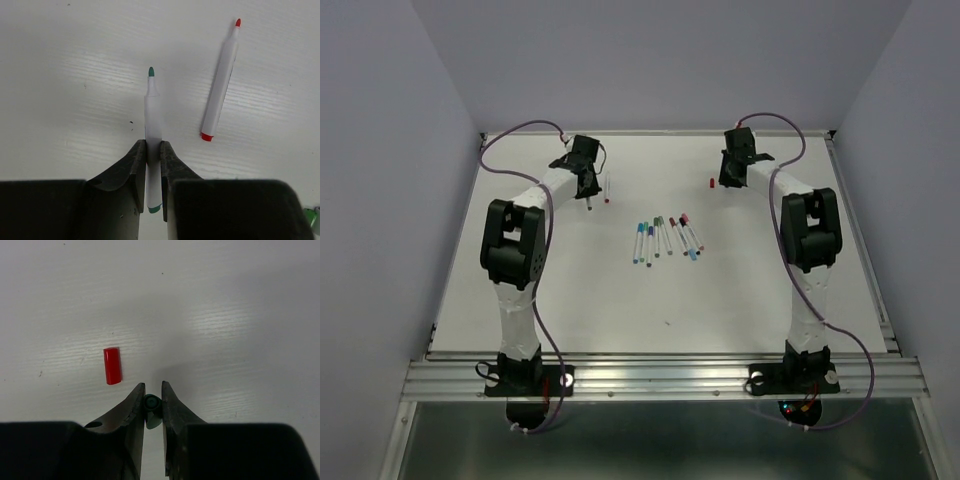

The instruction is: Open the pen caps

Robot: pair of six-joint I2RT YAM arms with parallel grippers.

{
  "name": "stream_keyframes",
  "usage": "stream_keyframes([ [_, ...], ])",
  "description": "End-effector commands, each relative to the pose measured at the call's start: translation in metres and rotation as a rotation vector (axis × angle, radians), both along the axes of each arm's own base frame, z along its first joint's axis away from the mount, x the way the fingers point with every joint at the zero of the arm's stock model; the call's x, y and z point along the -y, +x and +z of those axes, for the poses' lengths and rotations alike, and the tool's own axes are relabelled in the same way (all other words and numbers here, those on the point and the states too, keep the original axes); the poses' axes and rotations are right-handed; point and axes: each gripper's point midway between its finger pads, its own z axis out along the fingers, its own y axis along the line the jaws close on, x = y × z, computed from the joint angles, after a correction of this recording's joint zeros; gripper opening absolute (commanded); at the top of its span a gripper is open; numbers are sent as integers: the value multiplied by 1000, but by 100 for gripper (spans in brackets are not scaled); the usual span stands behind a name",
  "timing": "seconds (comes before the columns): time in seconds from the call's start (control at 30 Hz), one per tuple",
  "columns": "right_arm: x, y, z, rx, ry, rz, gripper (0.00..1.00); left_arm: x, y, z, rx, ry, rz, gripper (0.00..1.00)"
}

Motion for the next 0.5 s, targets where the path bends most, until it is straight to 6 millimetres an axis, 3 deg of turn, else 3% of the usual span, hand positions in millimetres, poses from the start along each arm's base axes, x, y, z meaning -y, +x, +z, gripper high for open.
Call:
stream_keyframes([
  [0.0, 2, 14, 11, 39, -26, -11, 13, -14, 13, 10, 17, 60, 33, 0],
  [0.27, -3, 24, 1, 34, -10, -4, 14, -19, 19, -8, -18, 67, 40, 0],
  [0.37, -6, 25, -3, 30, -1, 2, 18, -22, 19, -15, -39, 62, 50, 0],
  [0.43, -5, 25, -3, 30, -3, 2, 26, -23, 20, -20, -47, 63, 52, 0],
  [0.47, -6, 24, -3, 27, -5, 10, 35, -23, 20, -21, -50, 65, 50, 0],
])
